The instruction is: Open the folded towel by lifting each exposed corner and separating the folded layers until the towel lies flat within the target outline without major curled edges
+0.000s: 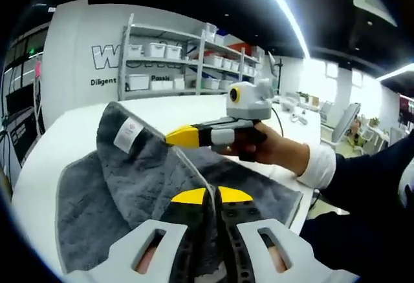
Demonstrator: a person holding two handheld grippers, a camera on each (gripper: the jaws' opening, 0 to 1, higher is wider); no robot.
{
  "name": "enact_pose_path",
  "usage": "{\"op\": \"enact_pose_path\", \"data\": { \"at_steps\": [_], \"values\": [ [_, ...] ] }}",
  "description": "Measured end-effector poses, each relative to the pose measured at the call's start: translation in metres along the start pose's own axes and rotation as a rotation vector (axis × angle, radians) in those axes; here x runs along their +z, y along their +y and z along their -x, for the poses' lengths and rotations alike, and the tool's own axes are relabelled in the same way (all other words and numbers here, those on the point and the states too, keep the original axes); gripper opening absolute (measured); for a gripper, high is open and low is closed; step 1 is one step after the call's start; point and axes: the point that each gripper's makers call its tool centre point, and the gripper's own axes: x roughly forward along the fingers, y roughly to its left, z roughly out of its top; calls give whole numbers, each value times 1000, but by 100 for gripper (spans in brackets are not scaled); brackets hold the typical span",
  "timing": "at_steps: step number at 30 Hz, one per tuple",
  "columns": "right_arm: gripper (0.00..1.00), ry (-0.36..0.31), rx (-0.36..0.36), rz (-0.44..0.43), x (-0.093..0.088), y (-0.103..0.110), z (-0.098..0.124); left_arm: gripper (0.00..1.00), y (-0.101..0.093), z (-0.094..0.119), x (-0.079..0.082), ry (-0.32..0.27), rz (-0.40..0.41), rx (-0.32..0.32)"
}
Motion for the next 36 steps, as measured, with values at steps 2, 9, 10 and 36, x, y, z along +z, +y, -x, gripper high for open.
{"op": "enact_pose_path", "data": {
  "at_steps": [2, 9, 10, 36],
  "values": [
    [0, 4, 18, -26, 0, -1, 4, 4, -4, -2, 1, -1, -17, -2],
    [0, 6, 11, -41, 2, -6, 10, 4, -11, -12, 2, -3, -37, -3],
    [0, 12, 7, -33, 1, -7, 11, 4, -12, -13, 3, -2, -43, -2],
    [0, 77, -30, -25, -6, -31, 56, 4, -36, -54, 10, 21, -79, -16]
  ]
}}
